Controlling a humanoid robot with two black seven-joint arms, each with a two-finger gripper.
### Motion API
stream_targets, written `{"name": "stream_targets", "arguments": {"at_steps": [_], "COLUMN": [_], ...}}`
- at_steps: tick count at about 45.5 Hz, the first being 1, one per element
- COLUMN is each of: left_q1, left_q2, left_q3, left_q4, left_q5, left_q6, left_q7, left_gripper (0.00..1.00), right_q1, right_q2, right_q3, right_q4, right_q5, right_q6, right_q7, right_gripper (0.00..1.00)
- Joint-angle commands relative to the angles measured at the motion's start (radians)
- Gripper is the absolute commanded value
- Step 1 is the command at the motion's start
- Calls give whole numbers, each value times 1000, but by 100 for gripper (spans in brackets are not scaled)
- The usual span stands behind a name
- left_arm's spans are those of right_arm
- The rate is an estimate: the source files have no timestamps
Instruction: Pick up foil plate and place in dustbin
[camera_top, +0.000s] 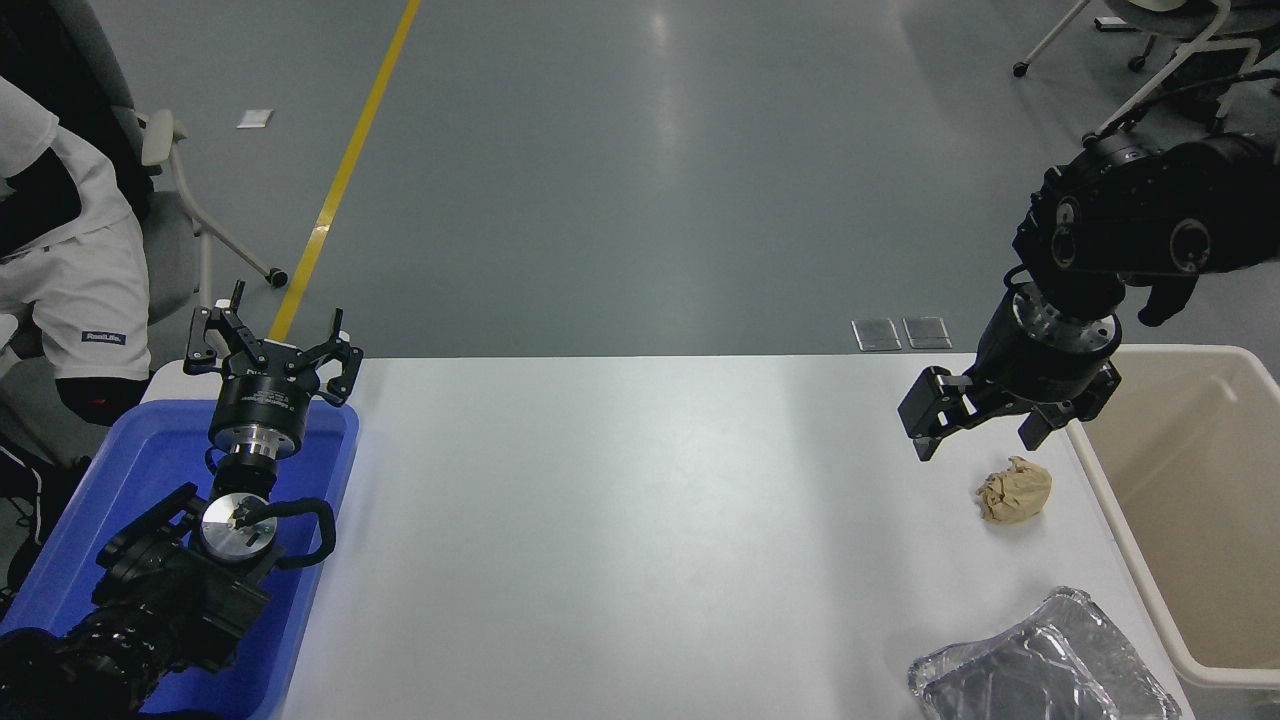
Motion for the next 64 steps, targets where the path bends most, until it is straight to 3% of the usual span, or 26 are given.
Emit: {"name": "stream_targets", "arguments": {"at_steps": [1,54,64], "left_q1": [0,0,0], "left_q2": [0,0,0], "left_q3": [0,0,0], "left_q4": [0,0,1], "left_q5": [0,0,0], "left_q6": [0,0,0], "left_q7": [0,0,0], "left_gripper": [99,99,99], "right_q1": [1,-41,-64], "right_q2": [-1,-41,-99], "right_q3": [1,-1,99], "right_q4": [0,2,21], "right_q5": [0,-2,-132], "right_q6": [0,-2,2], "right_q7": [0,0,0], "right_gripper": [100,100,100]}}
